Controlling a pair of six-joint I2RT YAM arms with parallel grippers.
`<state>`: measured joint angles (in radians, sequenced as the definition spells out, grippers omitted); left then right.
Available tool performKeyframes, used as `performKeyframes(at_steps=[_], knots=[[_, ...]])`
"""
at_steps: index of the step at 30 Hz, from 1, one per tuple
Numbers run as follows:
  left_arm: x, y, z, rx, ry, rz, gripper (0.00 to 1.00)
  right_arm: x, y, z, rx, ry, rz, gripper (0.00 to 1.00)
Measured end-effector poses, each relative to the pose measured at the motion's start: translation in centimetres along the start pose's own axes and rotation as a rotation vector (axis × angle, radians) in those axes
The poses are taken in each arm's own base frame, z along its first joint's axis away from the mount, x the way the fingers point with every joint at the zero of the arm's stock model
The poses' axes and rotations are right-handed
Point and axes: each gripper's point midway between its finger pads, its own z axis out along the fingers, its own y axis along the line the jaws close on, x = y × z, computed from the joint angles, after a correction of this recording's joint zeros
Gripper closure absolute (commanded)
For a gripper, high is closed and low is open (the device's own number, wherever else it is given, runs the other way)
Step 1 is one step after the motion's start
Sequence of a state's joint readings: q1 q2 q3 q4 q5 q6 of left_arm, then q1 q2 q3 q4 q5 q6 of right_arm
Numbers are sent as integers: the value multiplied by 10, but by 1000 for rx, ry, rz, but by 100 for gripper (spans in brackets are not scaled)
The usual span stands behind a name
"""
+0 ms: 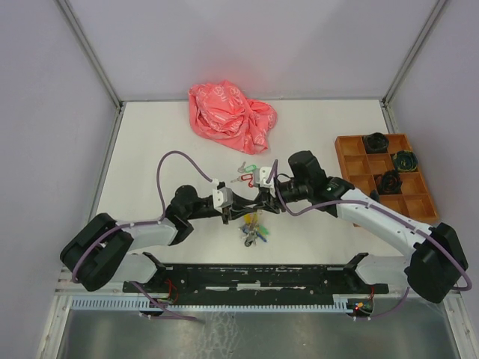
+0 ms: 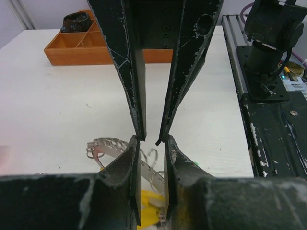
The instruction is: Put the keys on the keyring
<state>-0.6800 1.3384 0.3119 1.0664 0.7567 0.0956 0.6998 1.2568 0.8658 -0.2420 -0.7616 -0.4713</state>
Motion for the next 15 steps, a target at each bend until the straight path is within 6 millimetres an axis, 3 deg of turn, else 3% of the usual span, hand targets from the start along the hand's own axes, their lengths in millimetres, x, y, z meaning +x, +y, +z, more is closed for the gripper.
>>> performKeyframes(at_steps=[4, 9, 12, 15], knots=[[-7, 2, 4, -1, 17, -7, 97, -5, -8, -12, 82, 18, -36, 53], [15, 13, -4, -72, 112, -49, 96, -9, -9, -33, 164, 31, -23, 53], [26, 18, -8, -122, 157, -77, 79, -1, -11, -36, 205, 62, 25, 51], [36, 22, -10, -181, 196, -115, 70, 13, -15, -37, 260, 105, 122, 49]])
